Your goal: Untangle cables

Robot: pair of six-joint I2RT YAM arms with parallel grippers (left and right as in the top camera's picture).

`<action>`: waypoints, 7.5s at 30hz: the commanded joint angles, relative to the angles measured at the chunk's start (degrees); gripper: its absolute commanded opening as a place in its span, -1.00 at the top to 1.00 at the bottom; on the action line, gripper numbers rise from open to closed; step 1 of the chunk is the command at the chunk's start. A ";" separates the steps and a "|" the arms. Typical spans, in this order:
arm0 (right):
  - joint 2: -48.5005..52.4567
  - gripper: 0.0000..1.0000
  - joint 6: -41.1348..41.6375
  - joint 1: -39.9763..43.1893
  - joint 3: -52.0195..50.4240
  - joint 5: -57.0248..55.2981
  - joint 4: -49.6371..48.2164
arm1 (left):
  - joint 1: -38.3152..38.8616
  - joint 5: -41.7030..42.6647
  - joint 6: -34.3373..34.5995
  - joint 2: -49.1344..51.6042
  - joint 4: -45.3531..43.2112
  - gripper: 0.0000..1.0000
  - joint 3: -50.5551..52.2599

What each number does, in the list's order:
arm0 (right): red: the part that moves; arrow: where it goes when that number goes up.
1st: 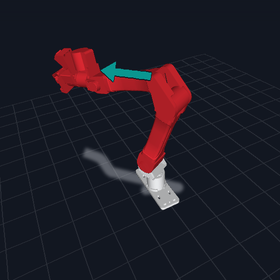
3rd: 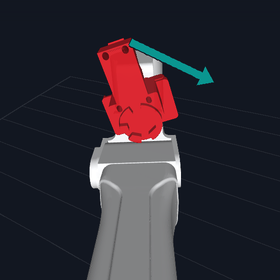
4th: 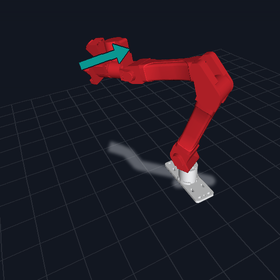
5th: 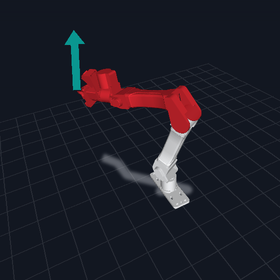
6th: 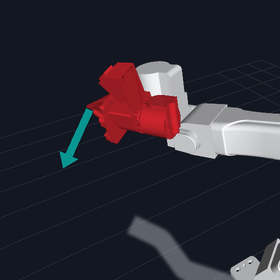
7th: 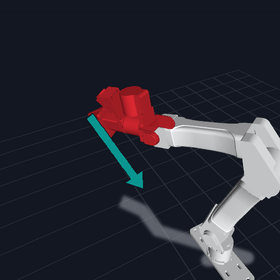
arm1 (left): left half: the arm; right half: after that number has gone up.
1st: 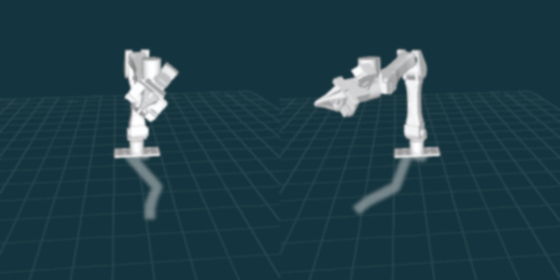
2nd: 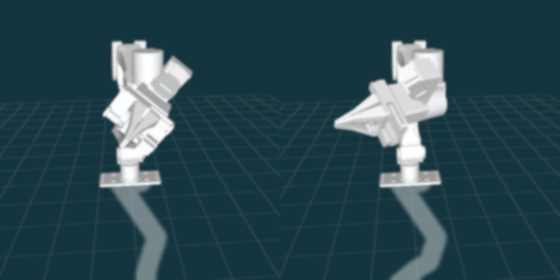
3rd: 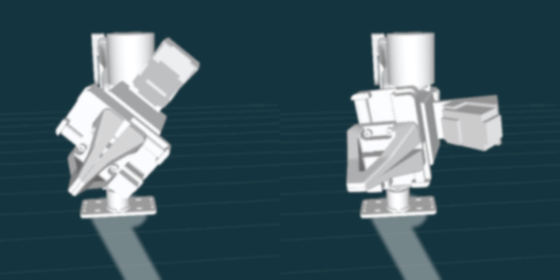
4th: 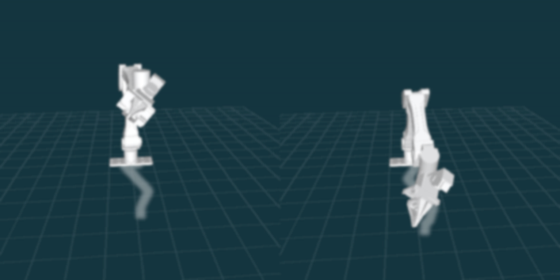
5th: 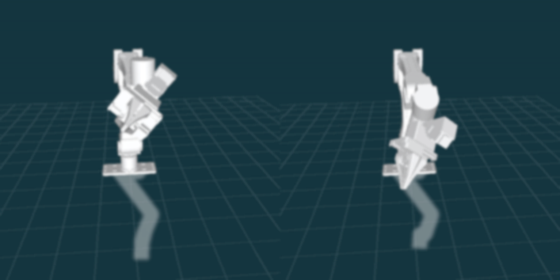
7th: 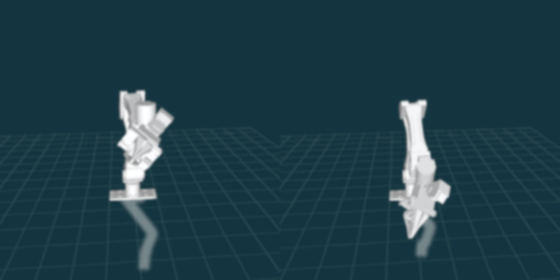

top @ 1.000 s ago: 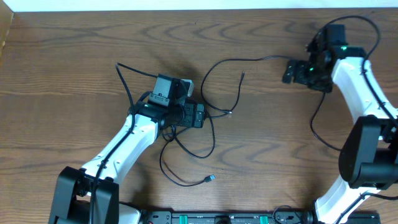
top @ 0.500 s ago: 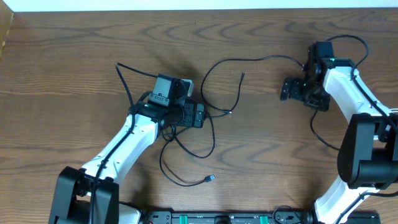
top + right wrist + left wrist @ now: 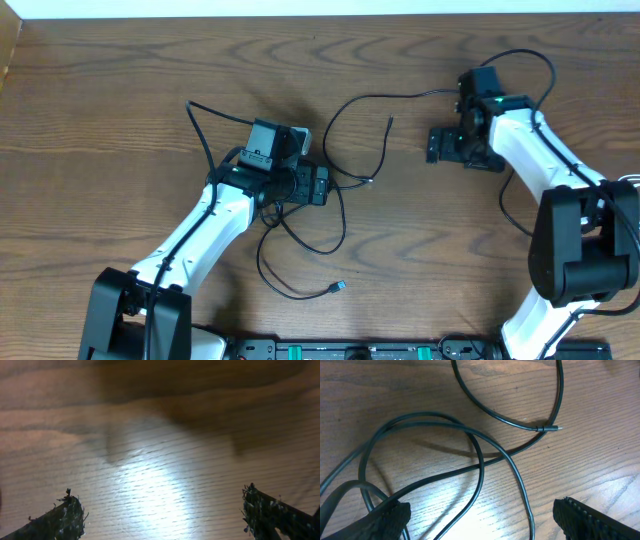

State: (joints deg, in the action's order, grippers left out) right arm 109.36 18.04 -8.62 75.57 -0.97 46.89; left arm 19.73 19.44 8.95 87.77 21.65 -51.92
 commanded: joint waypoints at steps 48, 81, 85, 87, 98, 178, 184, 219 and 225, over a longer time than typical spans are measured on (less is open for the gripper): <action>-5.66 -0.99 9.55 10.05 1.46 -9.81 14.86 | -0.02 0.46 -0.59 0.11 0.11 -0.96 0.39; -5.38 0.98 1.38 6.84 -13.38 7.19 -18.38 | -0.02 0.46 -0.59 0.11 0.11 -0.96 0.39; -5.49 0.98 -0.44 9.18 -4.04 1.44 -16.55 | -0.02 0.46 -0.59 0.11 0.09 -0.96 0.39; -5.46 0.98 -3.23 11.34 0.44 -0.74 -16.48 | -0.02 0.46 -0.59 0.11 0.11 -0.96 0.39; -4.74 0.98 -19.87 30.40 24.50 -10.95 -21.07 | -0.02 0.46 -0.59 0.11 0.11 -0.96 0.39; -32.39 -0.99 -1.38 5.97 6.45 6.95 14.58 | -0.02 0.46 -0.59 0.11 0.11 -0.96 0.39; -32.28 -0.98 -1.33 2.84 -2.78 6.95 4.50 | -0.02 0.46 -0.59 0.11 0.11 -0.96 0.39; -22.82 -0.99 -4.96 -2.75 -8.24 5.66 -3.02 | -0.02 -9.03 -4.22 0.11 9.07 -0.96 0.39; -18.64 -0.98 -3.54 -4.24 -8.22 8.87 -6.78 | -0.02 -19.06 -7.45 0.11 0.39 -0.96 0.39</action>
State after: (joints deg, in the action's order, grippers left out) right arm 89.76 14.17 -11.44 67.72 5.58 41.80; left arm 19.73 10.20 5.02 87.77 28.12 -51.55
